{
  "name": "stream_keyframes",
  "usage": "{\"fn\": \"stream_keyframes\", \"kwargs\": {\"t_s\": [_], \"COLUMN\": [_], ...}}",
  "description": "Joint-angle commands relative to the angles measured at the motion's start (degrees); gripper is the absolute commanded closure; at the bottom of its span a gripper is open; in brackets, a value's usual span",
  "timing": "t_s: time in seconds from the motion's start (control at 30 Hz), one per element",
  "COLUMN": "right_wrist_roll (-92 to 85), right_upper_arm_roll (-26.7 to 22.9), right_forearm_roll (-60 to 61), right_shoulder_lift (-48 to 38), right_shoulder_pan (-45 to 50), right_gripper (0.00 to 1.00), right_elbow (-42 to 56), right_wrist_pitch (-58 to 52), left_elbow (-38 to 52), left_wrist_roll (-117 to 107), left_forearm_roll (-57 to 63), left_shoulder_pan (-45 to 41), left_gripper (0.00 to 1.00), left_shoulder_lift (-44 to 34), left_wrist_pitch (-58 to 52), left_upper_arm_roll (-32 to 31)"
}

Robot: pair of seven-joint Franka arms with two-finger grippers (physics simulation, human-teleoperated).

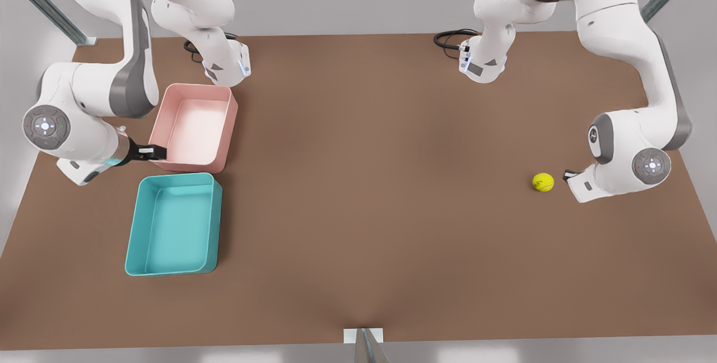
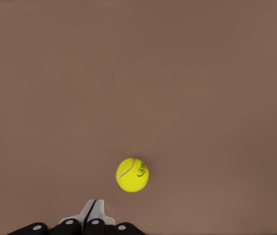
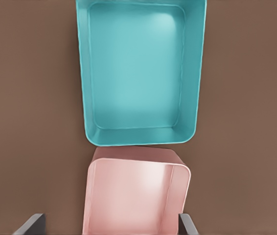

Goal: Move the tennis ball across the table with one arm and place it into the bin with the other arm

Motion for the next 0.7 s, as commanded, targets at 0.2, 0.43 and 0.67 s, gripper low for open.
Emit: {"fn": "stream_keyframes", "kwargs": {"t_s": [0.2, 0.43, 0.67], "right_wrist_roll": [-1.13, -1.05, -1.05], "right_upper_arm_roll": [0.06, 0.14, 0.14], "right_forearm_roll": [0.06, 0.06, 0.59], "right_shoulder_lift": [-0.14, 0.04, 0.21], "right_shoulder_pan": [0.08, 0.17, 0.17], "right_gripper": [0.00, 0.00, 0.00], "right_elbow": [-0.15, -0.15, -0.15], "right_wrist_pitch": [-1.35, -1.61, -2.14], "left_elbow": [-12.63, -18.17, -23.35], "left_wrist_roll": [95.58, 80.20, 81.96], "left_forearm_roll": [3.30, 3.83, 6.29], "left_shoulder_pan": [4.53, 6.11, 6.38], "left_gripper": [0.79, 0.79, 0.79], "left_shoulder_lift": [2.09, 2.09, 2.88], "left_wrist_pitch": [24.56, 21.58, 30.02], "left_upper_arm_roll": [0.51, 2.09, 2.00]}}
